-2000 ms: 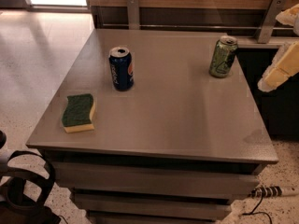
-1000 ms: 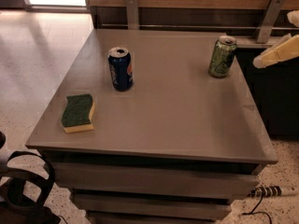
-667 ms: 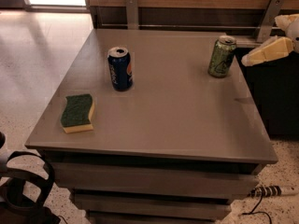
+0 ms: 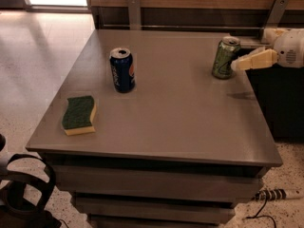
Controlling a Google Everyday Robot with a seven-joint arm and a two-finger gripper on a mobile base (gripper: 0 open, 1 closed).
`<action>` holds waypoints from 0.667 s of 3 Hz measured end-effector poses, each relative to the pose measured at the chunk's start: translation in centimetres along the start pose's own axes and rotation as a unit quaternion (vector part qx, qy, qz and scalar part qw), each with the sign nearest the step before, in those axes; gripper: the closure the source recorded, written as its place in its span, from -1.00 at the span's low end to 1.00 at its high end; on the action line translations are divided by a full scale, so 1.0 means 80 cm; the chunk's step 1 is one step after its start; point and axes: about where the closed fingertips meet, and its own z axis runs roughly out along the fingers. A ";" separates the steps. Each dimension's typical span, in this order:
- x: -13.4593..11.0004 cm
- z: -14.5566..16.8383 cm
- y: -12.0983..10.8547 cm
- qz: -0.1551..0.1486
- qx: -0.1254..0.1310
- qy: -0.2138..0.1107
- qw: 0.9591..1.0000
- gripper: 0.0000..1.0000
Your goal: Move green can near sponge
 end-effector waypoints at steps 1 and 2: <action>0.019 0.013 -0.002 0.024 0.007 -0.043 0.999 -1.00; 0.026 0.027 -0.002 0.035 0.009 -0.082 0.996 -1.00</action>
Offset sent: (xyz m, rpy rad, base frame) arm 0.0176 0.0028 -0.0374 0.2446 -0.1283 -0.0311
